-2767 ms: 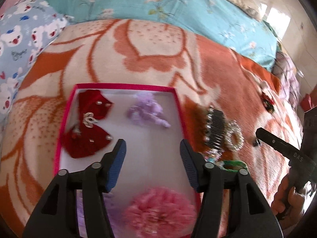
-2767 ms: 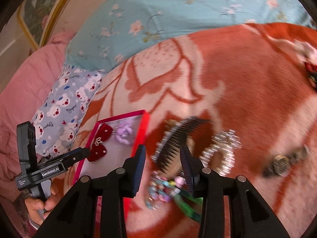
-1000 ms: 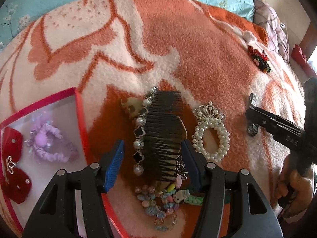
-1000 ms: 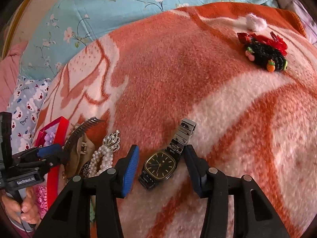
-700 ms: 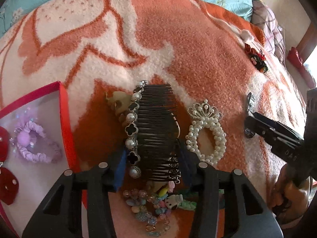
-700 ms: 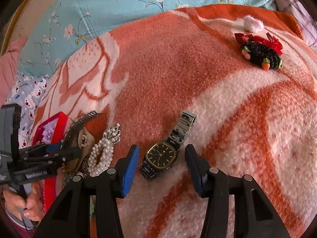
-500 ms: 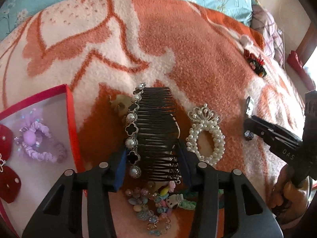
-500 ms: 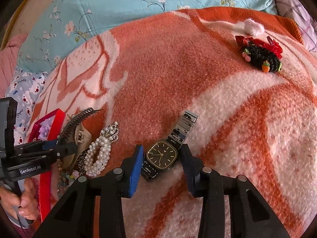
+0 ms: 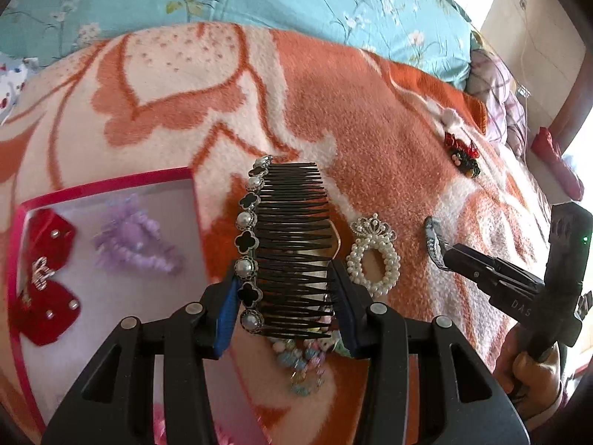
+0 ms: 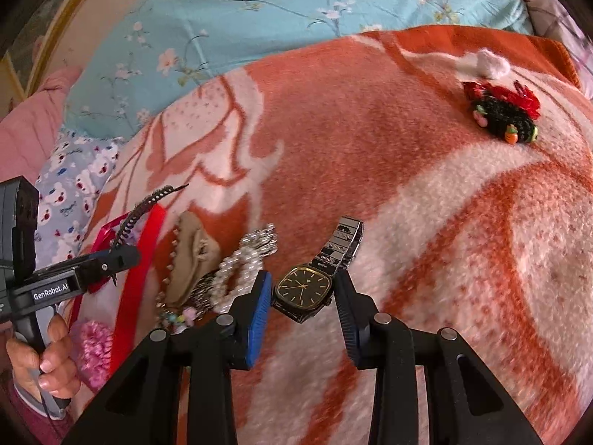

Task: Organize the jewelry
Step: 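Place the comb clip and wristwatch into the box and open both tools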

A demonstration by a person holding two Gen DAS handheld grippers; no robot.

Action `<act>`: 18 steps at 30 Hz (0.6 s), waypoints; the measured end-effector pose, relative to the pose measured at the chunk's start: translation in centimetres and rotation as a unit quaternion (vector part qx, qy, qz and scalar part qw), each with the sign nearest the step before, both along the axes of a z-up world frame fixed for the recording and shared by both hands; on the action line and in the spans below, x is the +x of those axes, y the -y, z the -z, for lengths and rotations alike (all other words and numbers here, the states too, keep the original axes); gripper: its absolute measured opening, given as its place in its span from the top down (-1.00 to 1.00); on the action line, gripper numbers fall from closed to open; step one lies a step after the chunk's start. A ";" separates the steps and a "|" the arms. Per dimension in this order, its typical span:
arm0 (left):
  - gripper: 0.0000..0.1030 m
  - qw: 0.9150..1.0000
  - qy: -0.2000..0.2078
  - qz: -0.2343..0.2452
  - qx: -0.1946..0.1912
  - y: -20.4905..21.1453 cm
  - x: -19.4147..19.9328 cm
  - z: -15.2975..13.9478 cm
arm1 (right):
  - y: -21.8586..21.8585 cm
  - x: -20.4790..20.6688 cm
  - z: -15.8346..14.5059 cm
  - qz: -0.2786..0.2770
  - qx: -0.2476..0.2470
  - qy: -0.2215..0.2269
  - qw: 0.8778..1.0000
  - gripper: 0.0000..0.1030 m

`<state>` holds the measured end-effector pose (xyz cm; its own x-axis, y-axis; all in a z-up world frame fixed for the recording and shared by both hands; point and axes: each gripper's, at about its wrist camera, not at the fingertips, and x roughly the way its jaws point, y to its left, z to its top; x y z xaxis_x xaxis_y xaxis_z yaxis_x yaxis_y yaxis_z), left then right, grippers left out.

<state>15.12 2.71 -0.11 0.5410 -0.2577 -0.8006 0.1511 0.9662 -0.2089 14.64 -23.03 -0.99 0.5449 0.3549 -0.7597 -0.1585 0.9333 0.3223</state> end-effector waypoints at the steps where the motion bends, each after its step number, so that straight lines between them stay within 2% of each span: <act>1: 0.15 1.000 0.001 -0.002 -0.001 -0.3 -0.3 -0.1 | -0.2 -0.2 -0.2 -0.003 0.003 0.002 1.000 0.32; 18: 0.15 0.996 0.031 -0.083 -0.010 -7.8 -5.7 -2.5 | -5.4 -1.5 -3.1 -0.059 0.028 0.034 0.997 0.35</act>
<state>9.45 10.52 2.40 0.6249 -0.1756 -0.7607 0.0027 0.9749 -0.2228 13.10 -17.66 2.11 0.5463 0.4611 -0.6992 -0.2905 0.8873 0.3582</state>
